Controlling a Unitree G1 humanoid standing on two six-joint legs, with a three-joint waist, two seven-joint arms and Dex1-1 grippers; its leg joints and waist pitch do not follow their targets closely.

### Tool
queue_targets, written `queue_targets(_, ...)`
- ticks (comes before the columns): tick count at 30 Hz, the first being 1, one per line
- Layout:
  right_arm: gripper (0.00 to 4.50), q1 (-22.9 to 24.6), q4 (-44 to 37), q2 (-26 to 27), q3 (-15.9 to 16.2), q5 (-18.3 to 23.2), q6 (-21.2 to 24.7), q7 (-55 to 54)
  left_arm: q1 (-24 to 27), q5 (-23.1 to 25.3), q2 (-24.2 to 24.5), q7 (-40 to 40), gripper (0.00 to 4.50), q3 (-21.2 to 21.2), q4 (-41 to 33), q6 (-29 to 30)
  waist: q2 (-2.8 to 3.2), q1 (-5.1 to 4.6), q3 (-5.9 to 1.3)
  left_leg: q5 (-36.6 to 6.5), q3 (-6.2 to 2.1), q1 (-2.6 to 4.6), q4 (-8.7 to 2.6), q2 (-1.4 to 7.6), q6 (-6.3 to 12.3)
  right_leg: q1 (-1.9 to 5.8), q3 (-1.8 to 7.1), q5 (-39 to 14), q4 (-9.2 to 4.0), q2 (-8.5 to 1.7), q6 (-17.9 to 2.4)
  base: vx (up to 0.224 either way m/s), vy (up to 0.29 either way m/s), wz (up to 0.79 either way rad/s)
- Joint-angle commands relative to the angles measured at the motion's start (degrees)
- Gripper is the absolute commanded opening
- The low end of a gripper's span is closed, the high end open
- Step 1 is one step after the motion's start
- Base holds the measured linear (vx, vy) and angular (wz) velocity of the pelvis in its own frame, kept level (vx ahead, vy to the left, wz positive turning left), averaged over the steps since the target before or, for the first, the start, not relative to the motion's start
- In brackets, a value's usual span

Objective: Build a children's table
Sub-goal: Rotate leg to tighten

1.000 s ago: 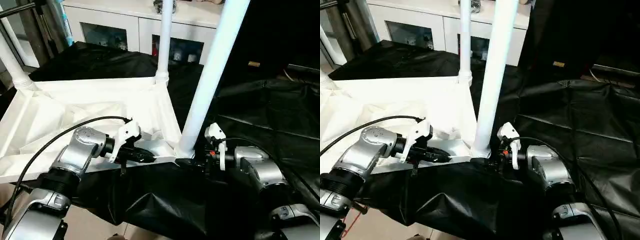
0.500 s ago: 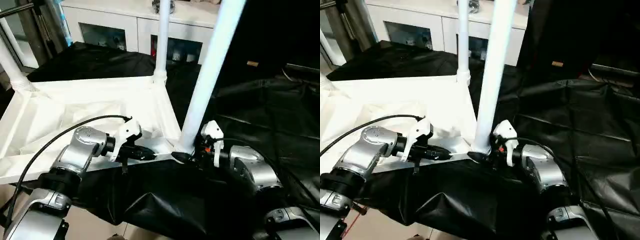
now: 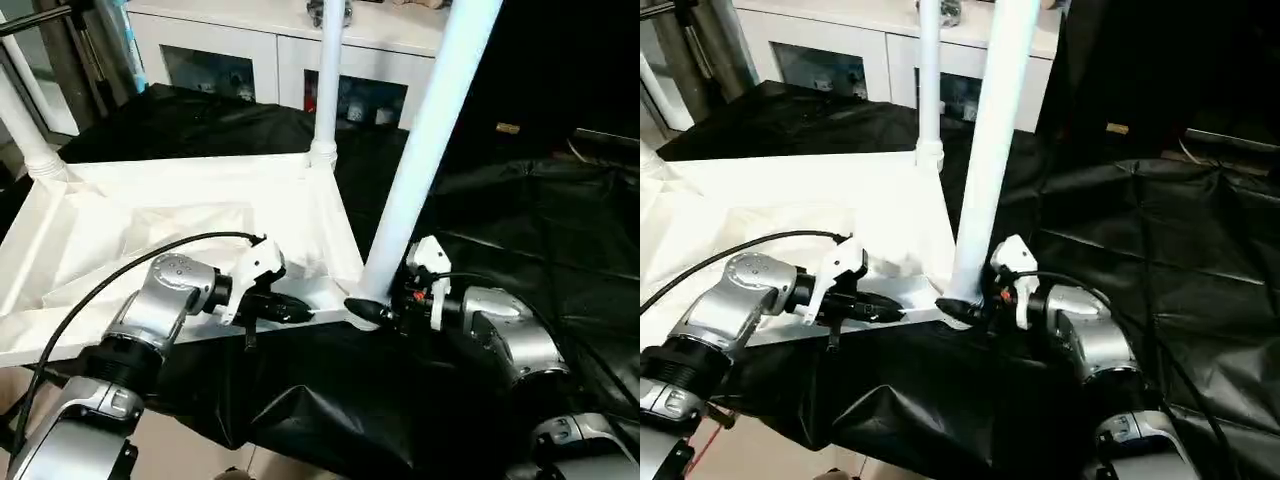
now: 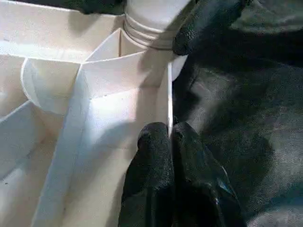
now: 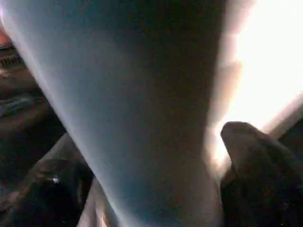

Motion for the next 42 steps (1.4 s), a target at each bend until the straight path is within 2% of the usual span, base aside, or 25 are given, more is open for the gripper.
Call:
queue_targets(1,3.86,-1.1,-1.5,0.2,1.1,0.3,-0.4,0.7,0.2,-1.1,-1.4,-1.8,0.00,-2.0,-1.7,-0.2,0.04,0.24,-3.60,-6.4,0.26,0.56,-3.09,1.16,4.65,3.34,2.07,0.7,-2.86,-2.52,-15.6,0.000,0.000,0.00)
queue_targets(6,3.51,-0.9,-1.3,0.0,1.2,-0.1,-0.6,0.9,0.4,-1.1,-1.3,-1.8,0.00,-2.1,-1.8,-0.2,0.15,0.12,-3.52,-8.1,0.19,0.65,-3.23,1.14,3.39,3.26,2.15,-1.9,-3.08,-2.55,-15.0,0.000,0.000,0.00)
queue_targets(11,3.07,-0.2,-1.6,-0.1,2.0,-0.4,-0.5,1.0,0.5,-1.1,-1.2,-1.8,0.00,-2.2,-1.9,-0.3,0.26,0.14,-3.70,-6.5,0.19,0.61,-3.05,1.04,3.83,3.34,2.13,1.0,-2.81,-2.49,-15.3,0.000,0.000,0.00)
queue_targets(15,2.85,-0.1,-1.1,-0.2,2.1,-0.9,-0.6,0.8,0.6,-1.0,-1.2,-1.7,0.00,-2.3,-2.0,-0.2,0.17,0.14,-3.64,-7.3,0.19,0.61,-3.10,1.05,3.73,3.35,2.13,-0.1,-2.92,-2.53,-15.2,0.000,0.000,0.00)
queue_targets(17,2.57,-0.1,-0.8,-0.1,2.1,-0.9,-0.5,0.6,0.6,-0.9,-1.4,-1.2,0.00,-2.2,-1.9,-0.4,0.18,0.12,-3.64,-7.4,0.17,0.62,-3.10,1.05,3.68,3.35,2.14,-0.3,-2.92,-2.51,-15.2,0.000,0.000,0.00)
queue_targets(21,2.41,0.2,0.2,0.3,1.9,-0.9,-0.5,-0.4,0.5,-0.2,-2.0,0.9,0.00,-2.0,-1.2,-0.6,0.16,0.04,-3.55,-7.9,0.17,0.61,-3.16,1.04,3.51,3.31,2.17,-0.8,-3.01,-2.54,-15.1,0.000,0.000,0.00)
queue_targets(27,2.15,0.7,2.8,3.0,0.5,-0.2,0.3,-5.0,-1.3,0.2,-4.9,7.3,0.00,0.0,1.3,0.6,0.10,-0.15,-3.10,-12.2,0.00,0.88,-3.68,1.05,1.71,3.06,2.33,-8.7,-3.98,-2.75,-13.2,0.000,0.000,0.00)
queue_targets(28,2.12,0.5,4.4,4.3,-0.2,0.0,1.0,-7.6,-2.2,0.8,-6.1,9.8,0.00,0.2,2.4,0.9,-0.16,-0.23,-3.02,-13.0,0.00,0.94,-3.74,1.00,1.40,3.03,2.38,-10.6,-4.23,-2.76,-12.7,0.000,0.000,0.00)
queue_targets(29,2.10,0.5,4.4,4.3,-0.2,0.0,1.0,-7.6,-2.2,0.8,-6.1,9.8,0.00,0.2,2.4,0.9,0.01,-0.12,-2.91,-14.0,-0.06,1.15,-3.85,0.96,0.94,2.86,2.42,-12.9,-4.46,-2.85,-12.2,0.000,0.000,0.00)
queue_targets(31,2.09,0.0,6.0,5.5,-1.0,-0.3,0.6,-11.3,-2.9,1.4,-7.0,11.8,0.00,0.1,3.3,1.2,-0.07,-0.17,-2.82,-15.0,-0.21,1.05,-4.03,0.97,0.56,2.97,2.41,-15.5,-4.74,-2.90,-11.2,0.000,0.000,0.00)
queue_targets(32,2.09,-2.1,9.8,7.4,-2.6,-1.7,0.7,-20.2,-4.4,2.4,-8.9,16.1,0.00,0.5,5.2,1.7,-0.03,-0.35,-2.61,-16.0,-0.22,1.23,-4.17,0.95,0.11,2.62,2.45,-17.5,-4.99,-2.87,-10.6,0.000,0.000,0.00)
queue_targets(33,2.09,-2.1,9.8,7.4,-2.6,-1.7,0.7,-20.2,-4.4,2.4,-8.9,16.1,0.00,0.5,5.2,1.7,0.06,-0.48,-2.44,-17.1,-0.23,1.40,-4.27,0.87,-0.46,2.39,2.42,-19.6,-5.19,-2.89,-10.3,0.000,0.000,0.00)
queue_targets(34,2.09,-4.4,13.7,9.0,-3.5,-3.8,1.4,-29.1,-6.0,3.0,-11.1,20.9,0.00,1.3,7.1,2.3,0.17,-0.53,-2.58,-18.3,-0.54,1.58,-4.32,0.87,-1.37,2.56,2.30,-22.7,-5.42,-3.07,-9.4,0.000,0.000,0.00)
queue_targets(35,2.09,-5.2,15.1,9.5,-3.7,-4.4,1.5,-31.7,-6.7,3.2,-12.0,22.8,0.00,1.6,7.9,2.5,0.14,-0.77,-2.65,-18.1,-0.57,1.50,-4.36,0.81,-2.02,2.49,2.28,-22.6,-5.42,-2.94,-9.1,0.000,0.000,0.00)
queue_targets(39,2.09,-8.4,19.4,12.6,-4.4,-5.3,1.2,-38.7,-8.9,3.8,-15.6,28.6,0.00,2.4,10.4,2.5,0.15,-0.89,-2.82,-18.1,-0.54,1.38,-4.32,0.69,-1.77,2.49,2.31,-20.3,-5.44,-2.79,-9.0,0.000,0.000,0.00)
queue_targets(41,2.09,-9.5,19.9,14.5,-3.4,-5.9,-0.5,-37.9,-10.0,3.8,-17.4,30.4,0.00,2.4,11.4,1.6,0.08,-0.84,-2.82,-17.8,-0.43,1.30,-4.25,0.61,-0.89,2.55,2.31,-19.1,-5.51,-2.71,-9.2,0.000,0.000,0.00)
queue_targets(42,2.09,-9.8,20.2,14.7,-3.3,-5.9,-0.9,-37.6,-10.0,4.0,-17.4,30.2,0.00,2.2,11.6,1.2,0.26,-0.68,-2.99,-17.0,-0.43,1.24,-4.23,0.64,-0.55,2.65,2.32,-17.7,-5.37,-2.76,-9.3,0.000,0.000,0.00)
